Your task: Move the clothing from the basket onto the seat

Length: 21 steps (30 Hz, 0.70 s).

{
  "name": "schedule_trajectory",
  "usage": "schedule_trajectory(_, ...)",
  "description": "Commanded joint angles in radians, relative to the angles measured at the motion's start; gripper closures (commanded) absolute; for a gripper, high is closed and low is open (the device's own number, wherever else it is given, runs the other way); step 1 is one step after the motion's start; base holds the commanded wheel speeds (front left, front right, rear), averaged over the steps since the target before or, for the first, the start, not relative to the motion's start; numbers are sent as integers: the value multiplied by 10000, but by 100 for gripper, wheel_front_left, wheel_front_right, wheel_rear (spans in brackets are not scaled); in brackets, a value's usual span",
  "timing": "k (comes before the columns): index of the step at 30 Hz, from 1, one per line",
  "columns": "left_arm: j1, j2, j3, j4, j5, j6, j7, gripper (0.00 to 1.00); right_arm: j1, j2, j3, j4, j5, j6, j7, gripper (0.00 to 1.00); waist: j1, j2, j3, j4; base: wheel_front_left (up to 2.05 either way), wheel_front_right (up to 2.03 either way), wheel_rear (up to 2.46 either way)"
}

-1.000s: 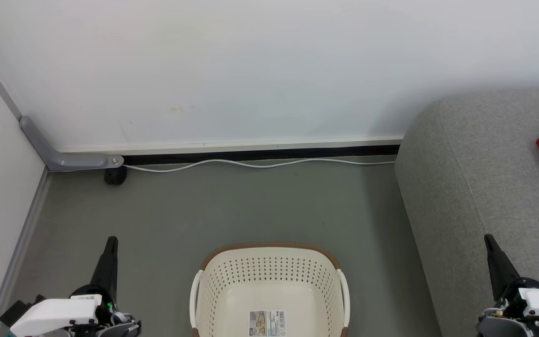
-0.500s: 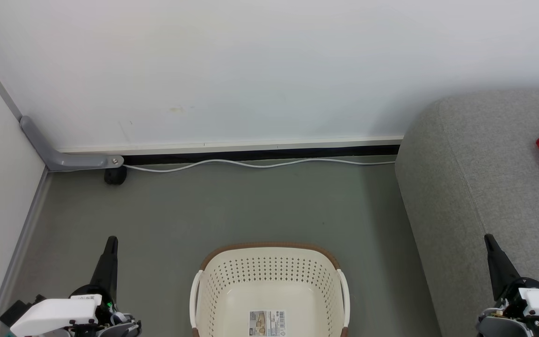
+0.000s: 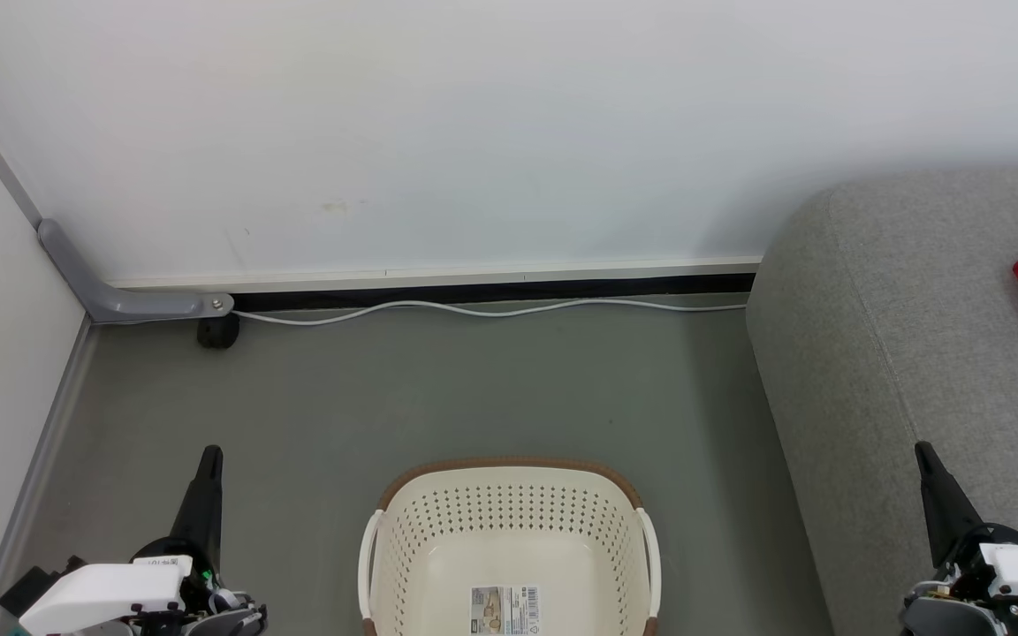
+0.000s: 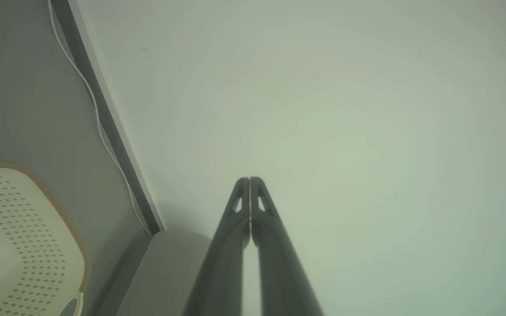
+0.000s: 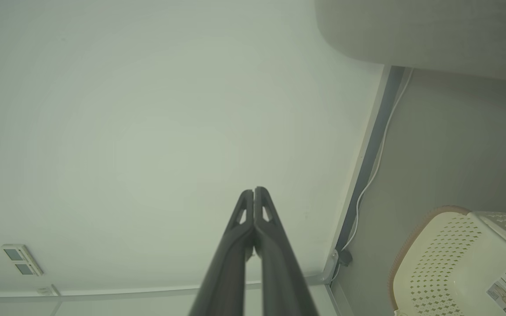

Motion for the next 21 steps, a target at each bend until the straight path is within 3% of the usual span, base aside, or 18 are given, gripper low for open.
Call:
schedule_trajectory(1, -580, 171, 332, -293, -40, -84, 65, 100, -446, -104, 165, -320, 115, 16, 74, 100, 0, 0, 0, 0, 0, 0, 0)
schedule_trajectory(21, -580, 171, 331, -294, -40, -84, 65, 100, -446, -104, 166, -320, 115, 16, 74, 100, 0, 0, 0, 0, 0, 0, 0)
